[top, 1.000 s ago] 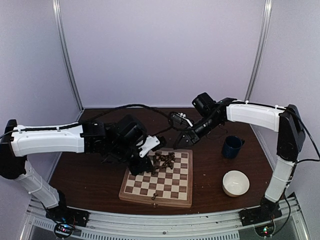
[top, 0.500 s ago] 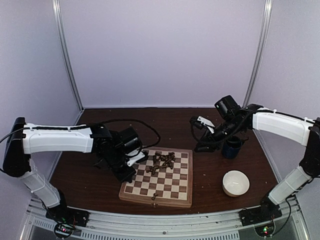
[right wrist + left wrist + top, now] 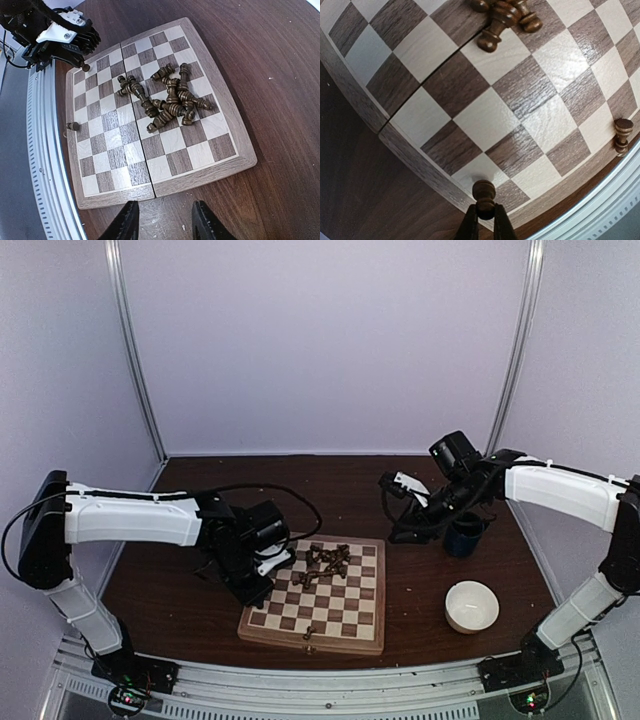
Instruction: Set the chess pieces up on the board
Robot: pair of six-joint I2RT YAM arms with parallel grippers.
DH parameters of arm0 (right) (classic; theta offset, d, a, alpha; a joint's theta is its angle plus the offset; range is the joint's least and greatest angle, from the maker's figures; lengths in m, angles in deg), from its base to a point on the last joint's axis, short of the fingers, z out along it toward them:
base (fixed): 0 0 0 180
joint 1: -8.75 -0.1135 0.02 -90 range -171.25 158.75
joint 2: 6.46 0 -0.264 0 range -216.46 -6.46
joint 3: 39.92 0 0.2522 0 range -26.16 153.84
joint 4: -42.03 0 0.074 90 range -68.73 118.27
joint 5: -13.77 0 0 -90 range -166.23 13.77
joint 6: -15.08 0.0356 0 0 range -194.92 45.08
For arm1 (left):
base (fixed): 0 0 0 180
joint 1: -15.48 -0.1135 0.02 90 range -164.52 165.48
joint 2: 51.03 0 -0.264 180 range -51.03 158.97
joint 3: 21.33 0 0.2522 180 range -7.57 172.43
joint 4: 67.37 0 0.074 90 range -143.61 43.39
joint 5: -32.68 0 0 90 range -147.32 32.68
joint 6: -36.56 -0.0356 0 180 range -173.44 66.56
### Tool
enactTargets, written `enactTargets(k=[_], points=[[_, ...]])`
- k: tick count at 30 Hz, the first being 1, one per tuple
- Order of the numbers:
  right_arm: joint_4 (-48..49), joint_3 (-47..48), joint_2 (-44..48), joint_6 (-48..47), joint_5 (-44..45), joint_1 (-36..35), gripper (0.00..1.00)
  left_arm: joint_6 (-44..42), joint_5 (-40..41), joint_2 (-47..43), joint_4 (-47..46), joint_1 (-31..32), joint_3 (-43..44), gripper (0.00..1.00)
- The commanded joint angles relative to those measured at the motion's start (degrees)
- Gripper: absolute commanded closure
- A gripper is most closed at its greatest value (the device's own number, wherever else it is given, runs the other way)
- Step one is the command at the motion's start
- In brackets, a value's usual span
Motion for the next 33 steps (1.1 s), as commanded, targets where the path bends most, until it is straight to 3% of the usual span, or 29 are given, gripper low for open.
enactTargets(k=[1,12,18,28,33], points=[[1.28,-0.58,0.94,-0.54,1.18,0.28,0.60,0.74,-0.28,1.10,-2.09,-0.55,-0.16,1.00],[1.33,-0.68,0.88,-0.59,1.10,0.34,0.60,0.44,0.41,2.39,-2.47,-0.53,0.03,0.99],[1.24,-0.71,0.81,-0.56,1.02,0.40,0.60,0.70,0.42,1.58,-2.37,-0.57,-0.29,0.88],[-5.09,3.34,-0.33,-5.53,-2.44,0.04,0.56,0.89,3.76,-4.77,1.75,-0.53,2.79,0.51],[-11.42,8.18,-2.53,-10.41,-2.47,-2.40,0.55,1.58,1.46,-9.71,0.54,-1.38,1.91,0.50]])
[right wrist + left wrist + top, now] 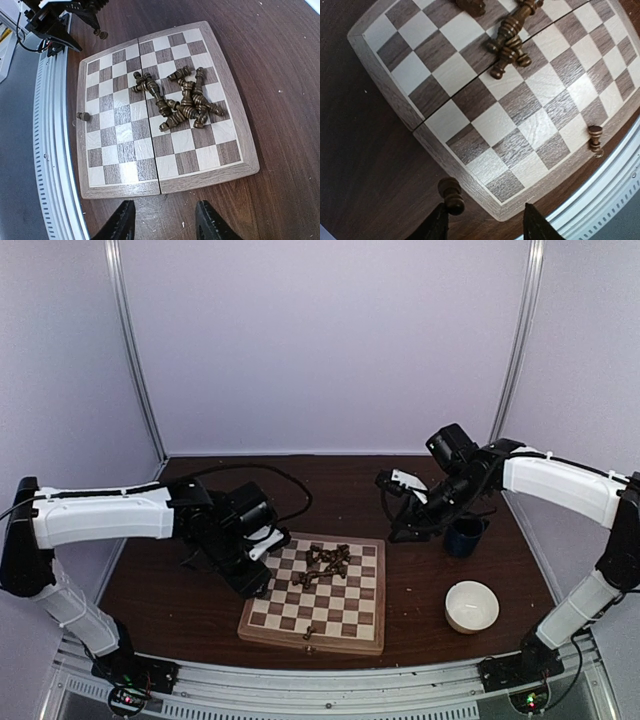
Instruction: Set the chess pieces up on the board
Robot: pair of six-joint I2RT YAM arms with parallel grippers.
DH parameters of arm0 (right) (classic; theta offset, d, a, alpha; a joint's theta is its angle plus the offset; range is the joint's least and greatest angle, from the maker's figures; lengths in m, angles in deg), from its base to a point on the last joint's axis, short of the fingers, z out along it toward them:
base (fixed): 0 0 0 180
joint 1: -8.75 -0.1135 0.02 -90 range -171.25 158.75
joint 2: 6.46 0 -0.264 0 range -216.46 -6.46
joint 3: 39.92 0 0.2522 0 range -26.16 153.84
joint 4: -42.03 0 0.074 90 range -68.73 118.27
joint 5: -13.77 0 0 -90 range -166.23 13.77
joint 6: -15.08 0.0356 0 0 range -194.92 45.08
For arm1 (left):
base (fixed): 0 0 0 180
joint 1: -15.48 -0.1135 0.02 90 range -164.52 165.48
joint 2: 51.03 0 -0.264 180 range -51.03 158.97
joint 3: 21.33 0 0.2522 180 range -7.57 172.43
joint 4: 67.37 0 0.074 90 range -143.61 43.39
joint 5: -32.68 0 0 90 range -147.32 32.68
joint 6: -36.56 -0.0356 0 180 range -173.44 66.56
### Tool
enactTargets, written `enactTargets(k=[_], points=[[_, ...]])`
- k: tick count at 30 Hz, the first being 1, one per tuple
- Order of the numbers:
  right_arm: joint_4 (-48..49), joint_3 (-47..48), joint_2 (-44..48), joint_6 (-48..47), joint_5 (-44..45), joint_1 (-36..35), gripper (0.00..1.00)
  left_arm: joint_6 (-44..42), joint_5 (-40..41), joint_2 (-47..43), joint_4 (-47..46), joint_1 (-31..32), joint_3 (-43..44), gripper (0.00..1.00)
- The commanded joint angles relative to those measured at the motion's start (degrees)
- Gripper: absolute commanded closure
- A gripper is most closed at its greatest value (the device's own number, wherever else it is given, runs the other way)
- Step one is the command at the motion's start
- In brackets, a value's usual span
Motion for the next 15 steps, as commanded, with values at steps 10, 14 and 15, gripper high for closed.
enactTargets(k=[10,14,15], points=[[-6.42,6.27,-5.33,-4.22,-1.39,-4.88,0.55,3.51,-8.80,-6.17,-7.41,-2.35,-5.77,0.56],[-6.47,6.53,-5.95,-4.21,-1.56,-5.64,0.55,4.33,-7.76,-6.33,-8.56,-2.57,-6.90,0.57],[-6.49,6.55,-6.06,-4.19,-1.66,-5.59,0.55,4.67,-6.70,-7.03,-8.96,-2.55,-7.20,0.57]])
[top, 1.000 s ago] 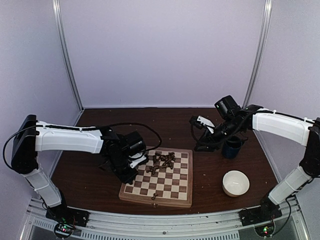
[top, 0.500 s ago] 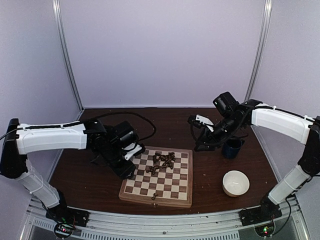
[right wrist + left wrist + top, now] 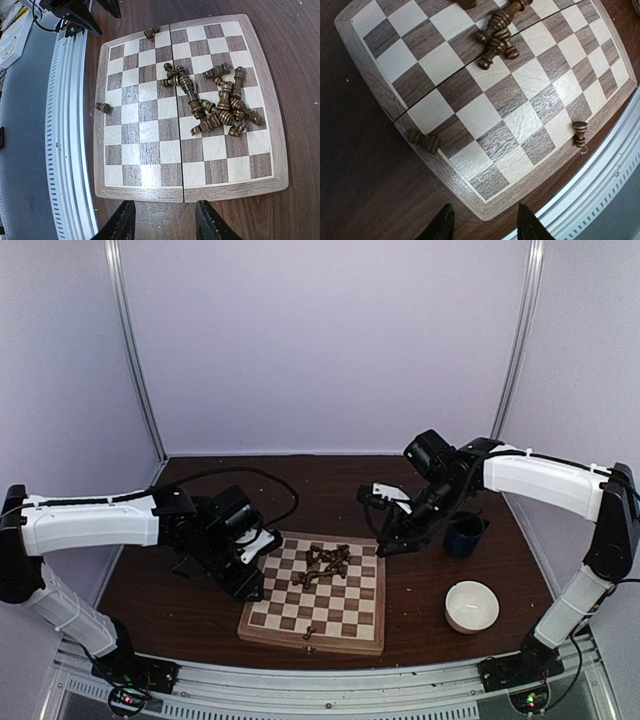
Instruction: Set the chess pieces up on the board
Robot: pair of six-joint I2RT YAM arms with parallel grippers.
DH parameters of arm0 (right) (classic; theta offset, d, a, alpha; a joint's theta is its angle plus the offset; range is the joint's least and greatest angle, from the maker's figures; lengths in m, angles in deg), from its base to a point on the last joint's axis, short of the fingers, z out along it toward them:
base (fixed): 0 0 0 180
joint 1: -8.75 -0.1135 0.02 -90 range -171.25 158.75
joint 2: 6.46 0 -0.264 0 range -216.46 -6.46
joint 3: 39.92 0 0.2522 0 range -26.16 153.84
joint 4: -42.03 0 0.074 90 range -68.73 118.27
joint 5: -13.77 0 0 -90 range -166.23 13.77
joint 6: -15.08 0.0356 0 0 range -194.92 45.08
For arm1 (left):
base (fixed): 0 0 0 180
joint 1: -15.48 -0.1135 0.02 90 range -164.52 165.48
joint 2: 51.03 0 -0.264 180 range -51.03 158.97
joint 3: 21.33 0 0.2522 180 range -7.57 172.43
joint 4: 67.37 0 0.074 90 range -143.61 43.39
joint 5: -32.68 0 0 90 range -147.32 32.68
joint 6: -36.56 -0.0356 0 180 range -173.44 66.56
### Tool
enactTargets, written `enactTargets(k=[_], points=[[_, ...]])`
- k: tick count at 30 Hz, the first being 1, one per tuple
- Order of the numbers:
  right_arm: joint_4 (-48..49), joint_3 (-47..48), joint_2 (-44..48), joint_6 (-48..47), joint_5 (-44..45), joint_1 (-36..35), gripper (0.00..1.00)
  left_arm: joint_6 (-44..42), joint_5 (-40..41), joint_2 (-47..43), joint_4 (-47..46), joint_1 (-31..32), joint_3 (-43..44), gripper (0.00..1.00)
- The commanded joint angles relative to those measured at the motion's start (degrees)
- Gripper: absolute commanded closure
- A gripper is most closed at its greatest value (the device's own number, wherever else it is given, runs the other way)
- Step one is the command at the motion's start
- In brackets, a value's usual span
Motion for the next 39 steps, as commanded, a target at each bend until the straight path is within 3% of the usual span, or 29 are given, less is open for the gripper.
enactTargets(k=[1,6,12,16,19,24,39], points=[[-1.07,1.24,-0.54,-0.88,-0.64,-0.65,0.56,2.04,1.47,-1.77,-4.55,-0.69,-1.11,0.57],[0.03,0.45,-0.61,-0.28,-0.65,-0.73,0.56,8.00,0.02,-2.26,-6.19,-6.69,-3.04,0.66],[2.38,-0.27,-0.53,0.98,4.70,-1.81,0.59,20.86,0.59,1.82,-7.59,-6.91,-2.68,0.73],[3.16,-0.77,-0.61,1.62,3.83,-1.91,0.59,27.31,-0.72,1.96,-10.80,-6.83,-5.75,0.77],[3.62,-1.29,-0.53,1.65,3.50,-1.98,0.59,28.86,-0.55,2.13,-11.78,-6.78,-7.06,0.69],[4.10,-1.76,-0.44,1.67,3.33,-1.98,0.59,30.39,-1.19,2.95,-14.54,-6.56,-7.63,0.69],[6.10,-5.11,2.33,1.59,3.54,-1.96,0.59,30.12,3.15,11.83,-12.51,-6.55,-2.20,0.77]])
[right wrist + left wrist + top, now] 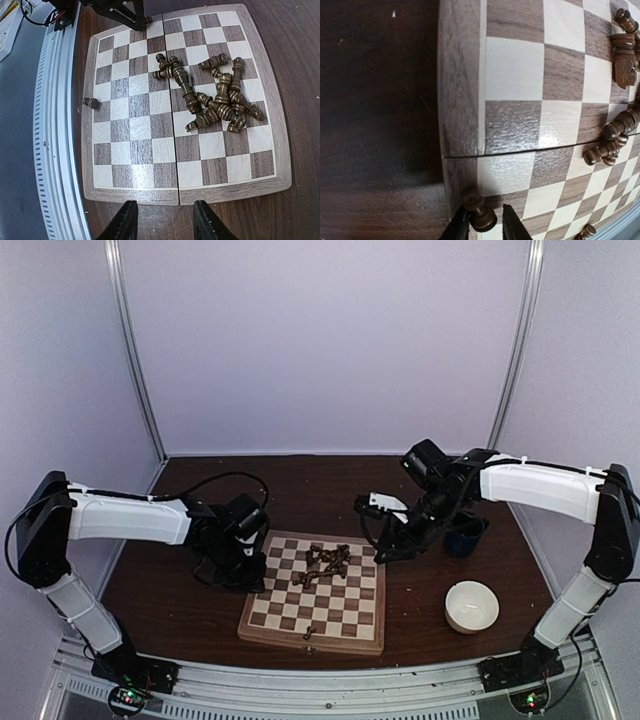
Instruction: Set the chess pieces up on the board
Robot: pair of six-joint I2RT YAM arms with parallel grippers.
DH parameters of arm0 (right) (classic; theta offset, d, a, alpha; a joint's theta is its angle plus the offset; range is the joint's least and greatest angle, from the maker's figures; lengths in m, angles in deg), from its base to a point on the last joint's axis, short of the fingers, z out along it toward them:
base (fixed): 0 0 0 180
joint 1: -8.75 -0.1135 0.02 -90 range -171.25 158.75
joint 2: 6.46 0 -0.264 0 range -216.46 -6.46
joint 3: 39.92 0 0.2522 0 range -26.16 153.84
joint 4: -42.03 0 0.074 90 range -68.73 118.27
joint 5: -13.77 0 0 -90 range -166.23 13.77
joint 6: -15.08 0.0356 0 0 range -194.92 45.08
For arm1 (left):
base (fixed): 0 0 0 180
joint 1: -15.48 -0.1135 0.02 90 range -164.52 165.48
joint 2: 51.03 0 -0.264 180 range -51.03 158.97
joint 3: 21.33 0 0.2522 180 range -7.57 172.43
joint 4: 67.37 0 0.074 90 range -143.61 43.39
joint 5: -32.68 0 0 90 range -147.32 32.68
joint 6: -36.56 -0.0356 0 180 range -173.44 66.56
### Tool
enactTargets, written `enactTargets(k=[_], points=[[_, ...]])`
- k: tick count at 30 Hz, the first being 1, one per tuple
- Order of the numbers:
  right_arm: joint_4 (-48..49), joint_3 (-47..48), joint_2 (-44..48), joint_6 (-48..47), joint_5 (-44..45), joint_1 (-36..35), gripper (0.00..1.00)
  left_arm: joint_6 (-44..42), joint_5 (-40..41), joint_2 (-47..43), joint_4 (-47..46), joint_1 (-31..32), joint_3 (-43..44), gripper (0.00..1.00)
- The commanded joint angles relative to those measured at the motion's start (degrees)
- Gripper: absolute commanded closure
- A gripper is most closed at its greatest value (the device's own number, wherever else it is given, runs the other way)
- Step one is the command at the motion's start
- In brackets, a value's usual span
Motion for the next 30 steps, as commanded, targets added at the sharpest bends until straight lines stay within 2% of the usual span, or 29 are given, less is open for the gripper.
enactTargets(k=[1,6,12,21,26,30], points=[[1.30,-1.29,2.22,0.19,0.56,-0.23,0.59,0.10,2.44,2.10,0.03,0.31,2.09,0.78],[1.32,-1.30,2.40,0.23,0.39,-0.26,0.59,-0.41,1.82,3.96,0.50,0.31,2.63,0.85],[1.61,-1.04,2.08,0.68,-0.36,-0.26,0.59,-3.10,2.81,1.37,0.35,0.63,0.95,0.92],[-0.85,8.33,-3.38,8.33,-10.45,-0.21,0.60,-17.55,-0.71,-12.77,-16.06,2.11,-6.87,0.94],[-0.42,13.93,-9.47,17.68,-18.17,-0.78,0.59,-23.43,-6.19,-19.32,-26.13,2.54,-11.71,0.93],[0.80,17.53,-13.84,25.24,-22.85,-2.95,0.57,-24.32,-9.22,-22.68,-31.09,2.84,-13.23,0.92]])
